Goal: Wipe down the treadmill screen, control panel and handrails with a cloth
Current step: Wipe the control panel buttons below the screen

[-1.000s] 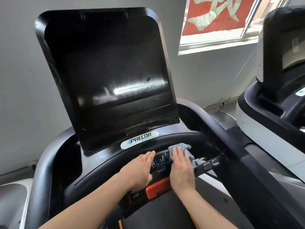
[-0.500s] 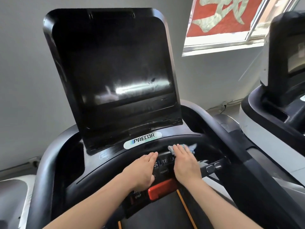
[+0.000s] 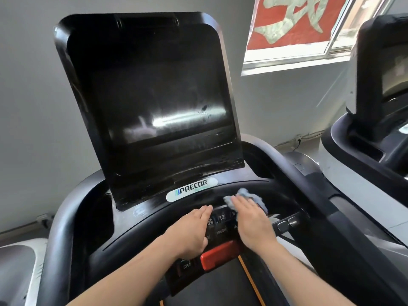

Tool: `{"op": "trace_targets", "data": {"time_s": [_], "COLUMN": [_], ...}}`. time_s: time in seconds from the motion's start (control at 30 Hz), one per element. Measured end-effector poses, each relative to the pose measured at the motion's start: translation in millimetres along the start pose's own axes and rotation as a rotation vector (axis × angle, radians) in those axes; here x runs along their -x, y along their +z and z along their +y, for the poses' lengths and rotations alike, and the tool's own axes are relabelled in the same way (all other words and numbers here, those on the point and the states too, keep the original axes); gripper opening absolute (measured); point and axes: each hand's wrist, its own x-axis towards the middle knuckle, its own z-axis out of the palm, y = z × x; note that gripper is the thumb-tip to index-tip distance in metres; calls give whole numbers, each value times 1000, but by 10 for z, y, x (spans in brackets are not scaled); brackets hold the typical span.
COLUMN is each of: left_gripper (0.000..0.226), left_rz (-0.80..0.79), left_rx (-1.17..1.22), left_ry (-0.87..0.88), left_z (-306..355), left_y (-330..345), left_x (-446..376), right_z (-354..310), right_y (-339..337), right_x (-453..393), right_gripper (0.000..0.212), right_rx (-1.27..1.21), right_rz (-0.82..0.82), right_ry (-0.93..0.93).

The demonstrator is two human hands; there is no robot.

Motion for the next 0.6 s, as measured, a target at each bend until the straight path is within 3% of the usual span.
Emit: {"op": "trace_targets", "data": {"time_s": [0.07,0.17,0.3,0.43,0.53,0.6], "left_gripper": [92,92,92,91,91,92], "left_rz": [6,10,-9,-20,-20,-13], "left_rx": [3,-14,1,-6,-20,-26], "left_ry": [7,23,26,37,47,55], "left_z": [-1,0,-24,-23,-37,-34], "left_y": [-8,-3,-29,-34,-63,-57], "left_x": [13,20,22,33,25,30], "right_z": [-111,-243,-124,-92,-130,-397], "right_y": [97,210,295,395,283,310], "right_x": [129,396,475,778,617,686], "right_gripper": [65,62,60,57,53,53], "right_rx": [15,34,-9,32,1,-8], "right_rz": [53,25,128,64,138,122], "right_ry": [48,-130,105,-85,84,101]}}
